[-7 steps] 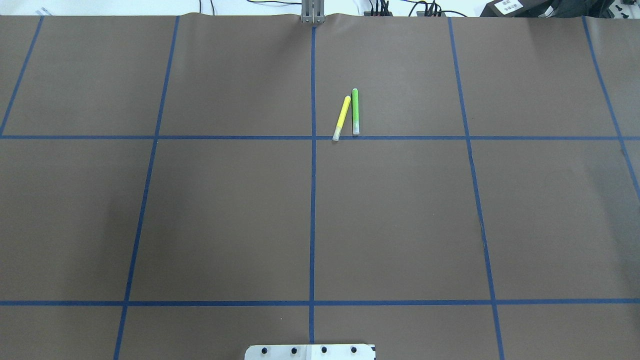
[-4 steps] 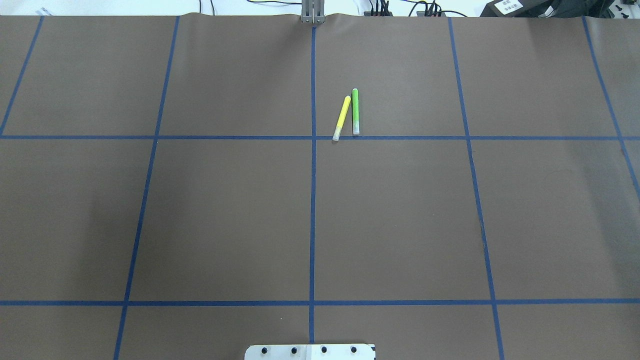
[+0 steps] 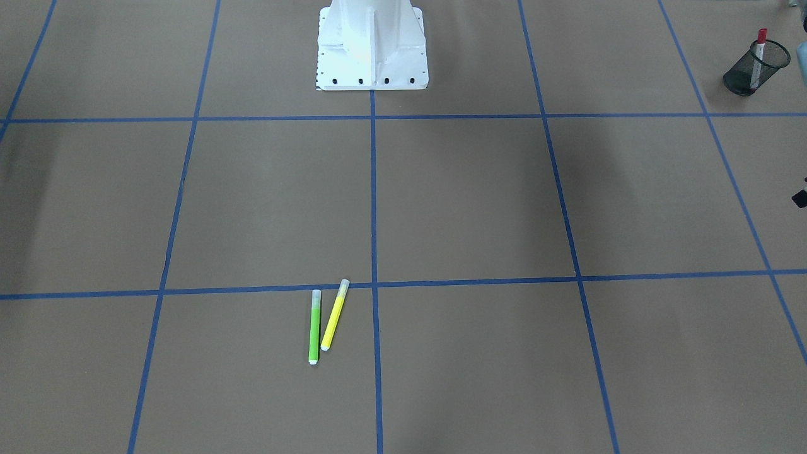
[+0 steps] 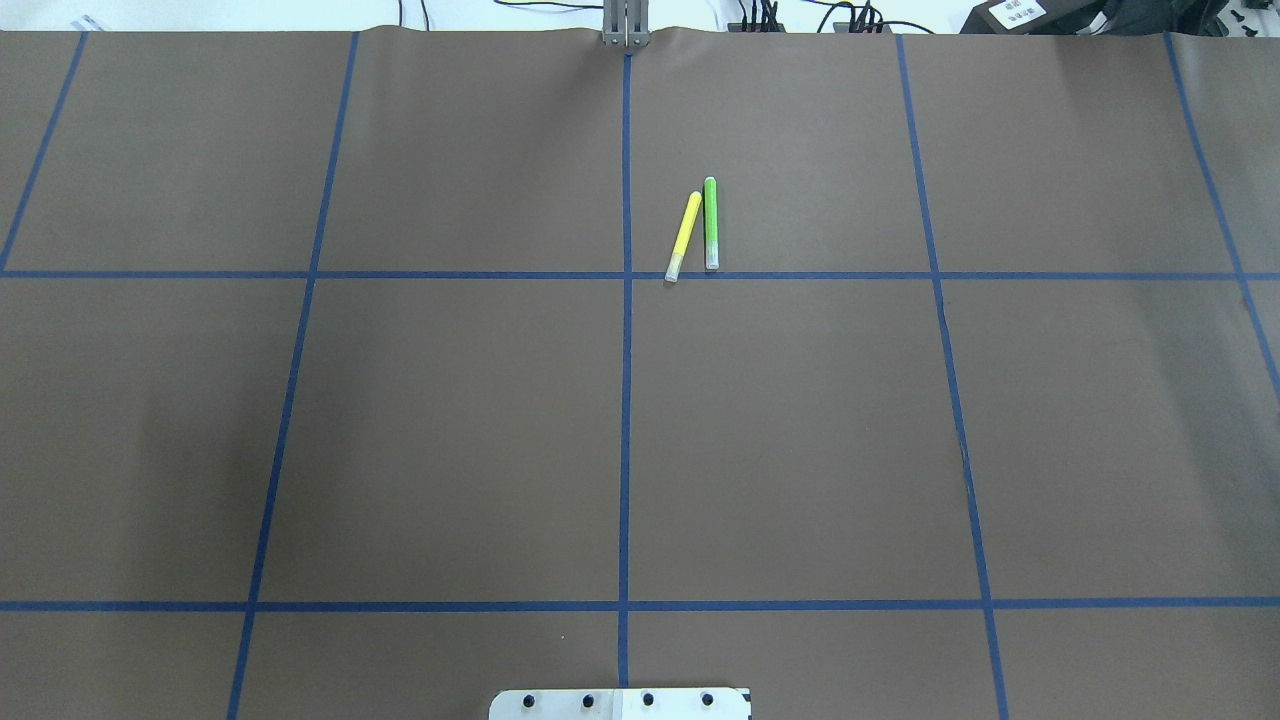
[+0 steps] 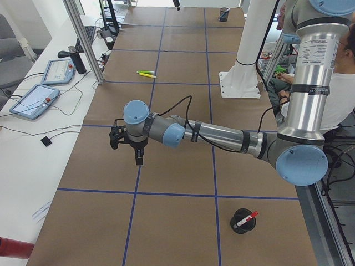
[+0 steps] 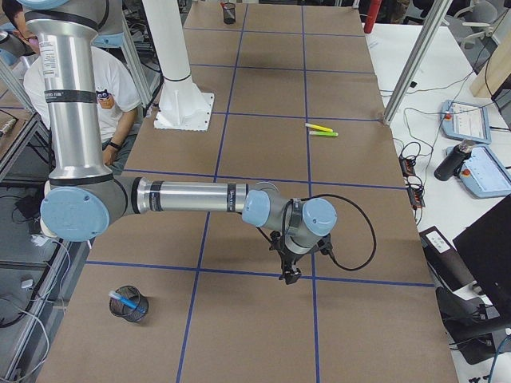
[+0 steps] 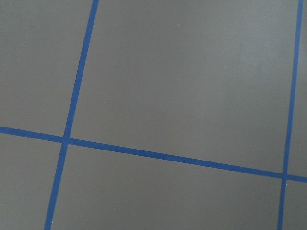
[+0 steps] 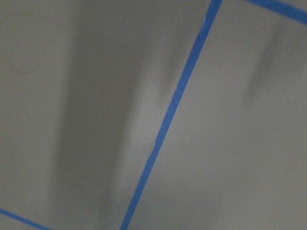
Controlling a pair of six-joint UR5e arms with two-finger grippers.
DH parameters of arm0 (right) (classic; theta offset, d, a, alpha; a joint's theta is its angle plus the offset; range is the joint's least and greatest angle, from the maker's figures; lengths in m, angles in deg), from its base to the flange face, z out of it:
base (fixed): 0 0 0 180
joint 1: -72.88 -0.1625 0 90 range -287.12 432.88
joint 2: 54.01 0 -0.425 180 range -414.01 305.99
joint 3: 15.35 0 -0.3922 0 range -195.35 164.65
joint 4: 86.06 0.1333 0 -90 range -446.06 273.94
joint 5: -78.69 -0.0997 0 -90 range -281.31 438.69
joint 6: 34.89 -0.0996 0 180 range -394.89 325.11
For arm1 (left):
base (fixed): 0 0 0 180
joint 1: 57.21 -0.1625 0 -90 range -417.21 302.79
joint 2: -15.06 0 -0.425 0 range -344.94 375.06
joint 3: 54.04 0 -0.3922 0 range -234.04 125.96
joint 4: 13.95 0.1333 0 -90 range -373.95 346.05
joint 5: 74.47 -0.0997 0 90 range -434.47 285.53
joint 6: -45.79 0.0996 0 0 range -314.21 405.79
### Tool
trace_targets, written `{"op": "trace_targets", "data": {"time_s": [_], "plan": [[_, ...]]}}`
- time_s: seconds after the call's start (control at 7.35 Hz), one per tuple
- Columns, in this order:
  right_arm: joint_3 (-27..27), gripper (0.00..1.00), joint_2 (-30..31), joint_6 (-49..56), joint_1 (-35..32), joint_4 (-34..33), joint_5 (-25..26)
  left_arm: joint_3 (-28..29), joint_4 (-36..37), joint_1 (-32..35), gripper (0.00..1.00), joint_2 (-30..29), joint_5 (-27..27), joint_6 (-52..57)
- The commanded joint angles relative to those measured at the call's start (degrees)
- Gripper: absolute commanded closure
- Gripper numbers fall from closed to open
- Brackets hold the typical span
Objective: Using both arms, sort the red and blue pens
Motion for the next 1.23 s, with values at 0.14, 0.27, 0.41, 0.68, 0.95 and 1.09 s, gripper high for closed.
{"op": "trace_targets", "data": {"time_s": [0.14,0.27,0.41,0.68,0.95,1.09], "plan": [[-0.79,0.0,-0.03,-11.45,0.61,13.46,0.12,-0.04,-0.1,-0.44,0.0,-0.03,-0.33,0.03],[-0.7,0.0,-0.03,-11.73,0.61,13.76,0.04,0.05,-0.02,-0.44,0.0,-0.03,-0.33,0.03],[-0.44,0.0,-0.11,-11.82,0.61,14.63,0.03,-0.21,-0.01,-0.44,0.0,-0.03,-0.33,0.12],[-0.26,0.0,-0.46,-14.78,0.7,16.65,0.03,-0.31,0.16,-0.35,0.0,0.15,-5.47,6.13],[0.0,0.0,-0.91,-23.9,2.71,21.37,0.12,0.31,0.77,-0.27,0.0,0.5,-6.22,16.17],[-0.17,0.0,-0.82,-28.21,3.77,23.58,0.3,0.31,0.69,-0.35,0.0,1.89,-6.31,16.82]]}}
